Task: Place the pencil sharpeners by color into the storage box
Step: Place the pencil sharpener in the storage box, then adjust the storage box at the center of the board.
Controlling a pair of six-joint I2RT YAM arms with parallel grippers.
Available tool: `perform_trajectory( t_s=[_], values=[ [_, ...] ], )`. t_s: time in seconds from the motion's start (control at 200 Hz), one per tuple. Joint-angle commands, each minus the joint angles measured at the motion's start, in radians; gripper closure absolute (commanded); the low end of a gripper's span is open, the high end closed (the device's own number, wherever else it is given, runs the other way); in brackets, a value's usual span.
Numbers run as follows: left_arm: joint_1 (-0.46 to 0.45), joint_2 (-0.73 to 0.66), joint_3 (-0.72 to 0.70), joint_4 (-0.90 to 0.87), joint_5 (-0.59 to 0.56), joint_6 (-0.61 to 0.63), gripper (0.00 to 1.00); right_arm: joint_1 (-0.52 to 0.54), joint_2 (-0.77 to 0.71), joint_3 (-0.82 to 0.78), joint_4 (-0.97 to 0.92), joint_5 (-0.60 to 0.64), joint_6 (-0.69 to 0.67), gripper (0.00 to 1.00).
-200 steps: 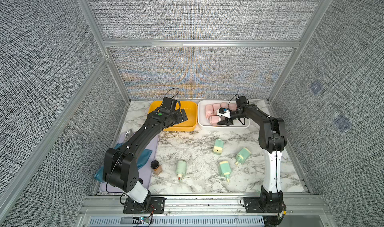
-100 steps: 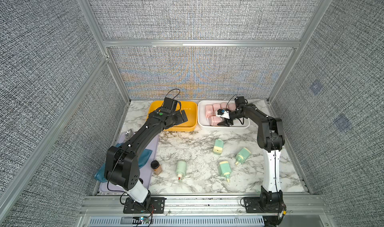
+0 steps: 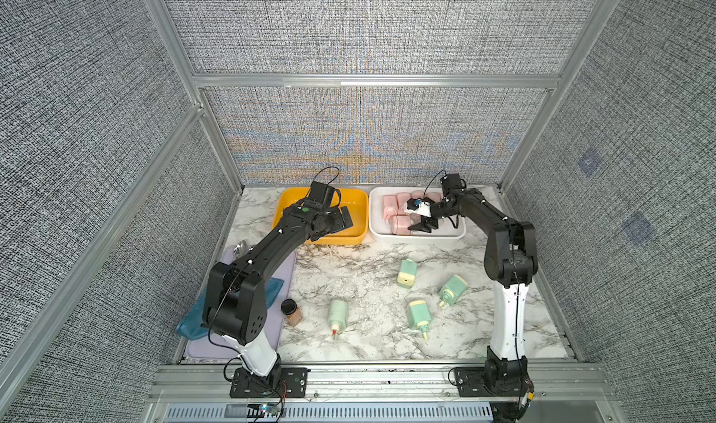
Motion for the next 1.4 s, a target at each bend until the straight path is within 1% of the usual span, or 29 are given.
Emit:
perform_trajectory(
  t_s=[0.0,0.14,0.2,0.325,0.435,0.53,0.651,0.751,0.851,0.951,1.116,1.221,1.391],
  values=[
    [-0.002,0.041,0.029,0.045,0.04,-0.002,0.01,0.002,-0.041,-0.019,-0.006,0.0,0.028,0.01],
    [-0.004,0.129,0.101,0.048,0.033,-0.024,0.01,0.003,-0.114,-0.071,0.038,0.001,0.08,0.01],
    [-0.005,0.173,0.139,0.045,0.012,-0.034,0.01,0.004,-0.154,-0.105,0.081,-0.006,0.127,0.01],
    [-0.007,0.261,0.222,0.016,-0.07,-0.064,0.01,0.009,-0.263,-0.213,0.227,-0.054,0.271,0.01],
    [-0.007,0.343,0.294,-0.015,-0.125,-0.093,0.01,0.021,-0.374,-0.346,0.421,-0.058,0.455,0.01],
    [-0.009,0.404,0.358,-0.062,-0.168,-0.12,0.01,0.037,-0.469,-0.464,0.617,0.013,0.666,0.01],
    [-0.009,0.466,0.429,-0.116,-0.172,-0.132,0.01,0.061,-0.559,-0.576,0.769,0.121,0.884,0.01],
    [-0.012,0.497,0.452,-0.126,-0.157,-0.14,0.01,0.09,-0.613,-0.627,0.802,0.29,1.056,0.01],
    [-0.013,0.522,0.468,-0.127,-0.136,-0.15,0.01,0.116,-0.661,-0.657,0.778,0.354,1.176,0.01],
    [-0.015,0.552,0.497,-0.139,-0.125,-0.164,0.01,0.141,-0.714,-0.714,0.821,0.431,1.257,0.01],
    [-0.021,0.596,0.55,-0.162,-0.116,-0.18,0.01,0.145,-0.81,-0.803,0.92,0.548,1.376,0.01],
    [-0.028,0.629,0.588,-0.176,-0.116,-0.201,0.01,0.145,-0.873,-0.868,0.977,0.594,1.42,0.01],
    [-0.046,0.697,0.682,-0.21,-0.105,-0.214,0.01,0.144,-0.929,-0.888,0.923,0.666,1.427,0.01]
  ],
)
